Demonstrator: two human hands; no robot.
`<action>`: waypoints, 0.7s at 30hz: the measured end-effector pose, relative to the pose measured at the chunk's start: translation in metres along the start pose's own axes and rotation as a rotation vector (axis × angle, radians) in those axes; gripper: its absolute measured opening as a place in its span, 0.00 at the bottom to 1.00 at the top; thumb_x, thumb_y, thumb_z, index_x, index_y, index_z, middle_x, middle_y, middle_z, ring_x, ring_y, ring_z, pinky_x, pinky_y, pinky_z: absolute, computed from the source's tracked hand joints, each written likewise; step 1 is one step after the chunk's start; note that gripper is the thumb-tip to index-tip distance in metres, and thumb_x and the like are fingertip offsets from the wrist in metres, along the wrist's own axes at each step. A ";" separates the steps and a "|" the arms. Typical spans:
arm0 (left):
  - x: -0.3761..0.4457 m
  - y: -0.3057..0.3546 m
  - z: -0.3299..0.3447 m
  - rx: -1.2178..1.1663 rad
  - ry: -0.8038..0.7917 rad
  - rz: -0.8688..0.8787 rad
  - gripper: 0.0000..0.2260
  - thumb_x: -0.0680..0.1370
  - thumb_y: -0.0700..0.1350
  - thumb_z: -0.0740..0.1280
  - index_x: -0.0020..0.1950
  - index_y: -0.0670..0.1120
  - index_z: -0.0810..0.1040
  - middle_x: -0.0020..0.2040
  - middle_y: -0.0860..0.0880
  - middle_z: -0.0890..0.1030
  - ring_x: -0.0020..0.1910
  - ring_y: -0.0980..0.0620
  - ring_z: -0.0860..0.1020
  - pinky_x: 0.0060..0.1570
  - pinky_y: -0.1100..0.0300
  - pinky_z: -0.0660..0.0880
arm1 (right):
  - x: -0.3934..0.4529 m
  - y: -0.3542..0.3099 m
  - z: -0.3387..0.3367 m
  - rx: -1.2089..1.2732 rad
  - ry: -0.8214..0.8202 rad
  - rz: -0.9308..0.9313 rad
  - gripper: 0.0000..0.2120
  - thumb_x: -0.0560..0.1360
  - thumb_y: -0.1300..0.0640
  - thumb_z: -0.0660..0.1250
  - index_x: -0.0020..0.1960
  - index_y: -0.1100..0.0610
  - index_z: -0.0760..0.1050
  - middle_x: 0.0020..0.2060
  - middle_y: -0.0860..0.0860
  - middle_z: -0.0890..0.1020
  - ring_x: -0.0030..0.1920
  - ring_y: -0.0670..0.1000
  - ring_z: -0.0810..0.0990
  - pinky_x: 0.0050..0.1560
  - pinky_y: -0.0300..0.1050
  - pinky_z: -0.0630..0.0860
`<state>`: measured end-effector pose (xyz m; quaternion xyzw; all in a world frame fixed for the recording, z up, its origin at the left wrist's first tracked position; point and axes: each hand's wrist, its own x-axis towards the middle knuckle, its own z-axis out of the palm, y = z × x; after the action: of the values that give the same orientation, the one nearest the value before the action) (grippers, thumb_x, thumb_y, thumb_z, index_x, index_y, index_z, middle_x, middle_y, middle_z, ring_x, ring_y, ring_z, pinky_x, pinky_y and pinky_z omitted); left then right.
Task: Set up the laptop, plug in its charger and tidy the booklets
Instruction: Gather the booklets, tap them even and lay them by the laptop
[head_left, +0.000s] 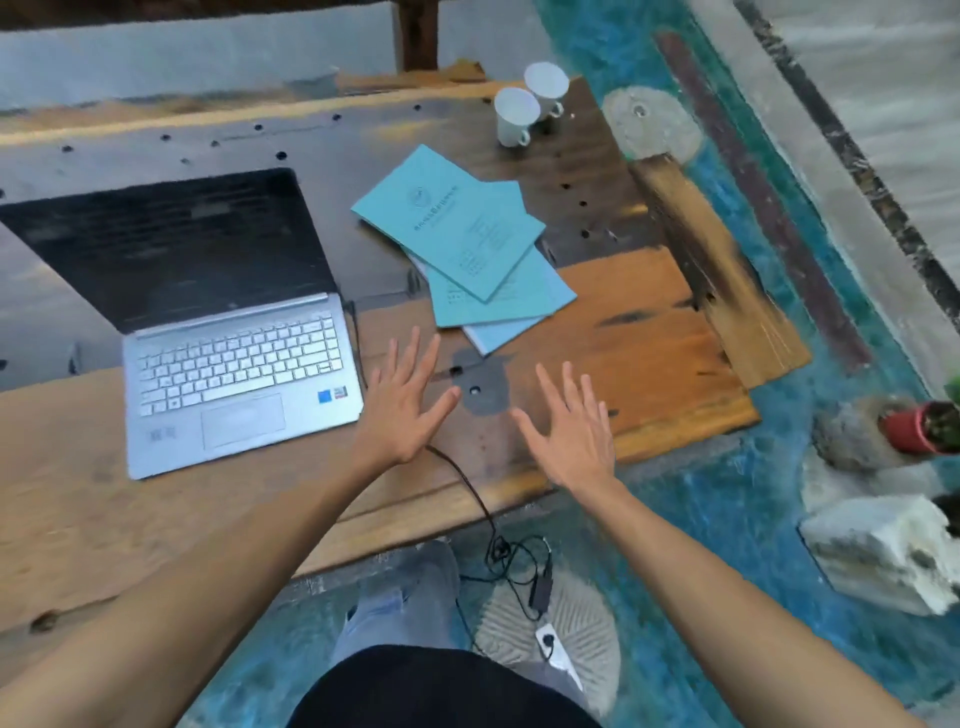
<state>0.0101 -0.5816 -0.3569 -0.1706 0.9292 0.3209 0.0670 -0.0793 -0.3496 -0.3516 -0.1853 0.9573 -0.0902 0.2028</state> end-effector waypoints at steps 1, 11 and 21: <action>0.007 -0.005 -0.005 -0.016 0.004 -0.021 0.34 0.80 0.68 0.51 0.83 0.58 0.46 0.83 0.52 0.43 0.82 0.43 0.42 0.78 0.42 0.45 | 0.011 -0.007 -0.005 -0.006 -0.002 -0.014 0.37 0.78 0.26 0.46 0.82 0.37 0.42 0.83 0.45 0.41 0.83 0.51 0.39 0.82 0.56 0.43; 0.052 -0.026 -0.037 -0.139 0.013 -0.110 0.36 0.79 0.68 0.50 0.83 0.55 0.46 0.83 0.51 0.44 0.82 0.46 0.43 0.78 0.43 0.45 | 0.090 -0.049 -0.039 -0.026 -0.021 -0.066 0.35 0.81 0.31 0.50 0.83 0.40 0.43 0.83 0.48 0.43 0.83 0.52 0.41 0.81 0.58 0.45; 0.125 -0.020 -0.054 -0.347 0.059 -0.232 0.32 0.84 0.58 0.57 0.83 0.53 0.46 0.83 0.52 0.44 0.82 0.46 0.43 0.79 0.43 0.48 | 0.199 -0.048 -0.069 -0.029 -0.047 -0.127 0.34 0.82 0.37 0.55 0.83 0.45 0.49 0.84 0.53 0.49 0.83 0.56 0.45 0.80 0.59 0.49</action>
<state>-0.1000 -0.6638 -0.3553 -0.2946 0.8356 0.4613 0.0460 -0.2622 -0.4652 -0.3479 -0.2506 0.9398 -0.0848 0.2163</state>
